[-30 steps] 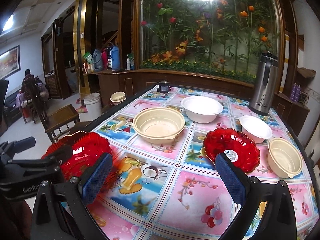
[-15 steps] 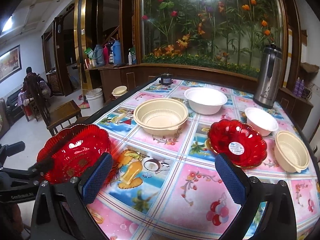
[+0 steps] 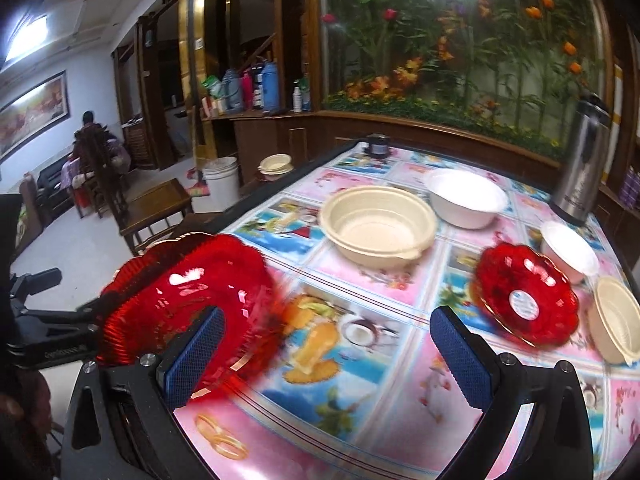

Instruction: Organize plates and bowls

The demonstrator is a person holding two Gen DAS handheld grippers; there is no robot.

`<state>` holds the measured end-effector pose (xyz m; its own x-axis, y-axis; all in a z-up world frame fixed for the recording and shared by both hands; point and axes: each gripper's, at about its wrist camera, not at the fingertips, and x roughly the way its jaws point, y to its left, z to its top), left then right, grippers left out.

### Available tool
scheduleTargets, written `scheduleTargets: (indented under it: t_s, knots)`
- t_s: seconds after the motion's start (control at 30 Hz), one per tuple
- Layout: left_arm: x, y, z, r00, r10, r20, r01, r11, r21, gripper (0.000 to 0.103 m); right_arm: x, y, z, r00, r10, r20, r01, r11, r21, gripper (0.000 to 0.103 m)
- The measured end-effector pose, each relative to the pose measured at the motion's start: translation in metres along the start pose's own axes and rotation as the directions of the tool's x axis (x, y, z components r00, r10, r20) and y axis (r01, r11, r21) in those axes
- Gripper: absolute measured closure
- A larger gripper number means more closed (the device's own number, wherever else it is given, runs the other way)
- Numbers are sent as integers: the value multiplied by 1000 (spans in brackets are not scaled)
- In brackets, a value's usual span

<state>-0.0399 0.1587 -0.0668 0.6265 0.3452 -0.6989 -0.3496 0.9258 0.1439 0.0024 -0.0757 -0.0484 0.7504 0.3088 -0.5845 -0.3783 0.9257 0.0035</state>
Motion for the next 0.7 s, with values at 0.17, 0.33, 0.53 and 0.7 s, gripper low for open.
scheduleTargets:
  t_s: [0.17, 0.33, 0.53, 0.7]
  knots:
    - [1, 0, 0, 1000, -8, -6, 8, 1000, -2, 0, 6, 22, 2, 1000, 29, -5, -29, 999, -43, 1]
    - [1, 0, 1, 1000, -17, -3, 17, 1000, 0, 0, 11, 28, 0, 999, 40, -24, -41, 998, -45, 1]
    - [7, 3, 0, 999, -27, -17, 27, 1000, -12, 0, 16, 31, 0, 998, 43, -40, -44, 998, -37, 1]
    - [12, 6, -1, 999, -31, -33, 31, 999, -19, 0, 23, 37, 0, 998, 43, -55, -45, 998, -45, 1]
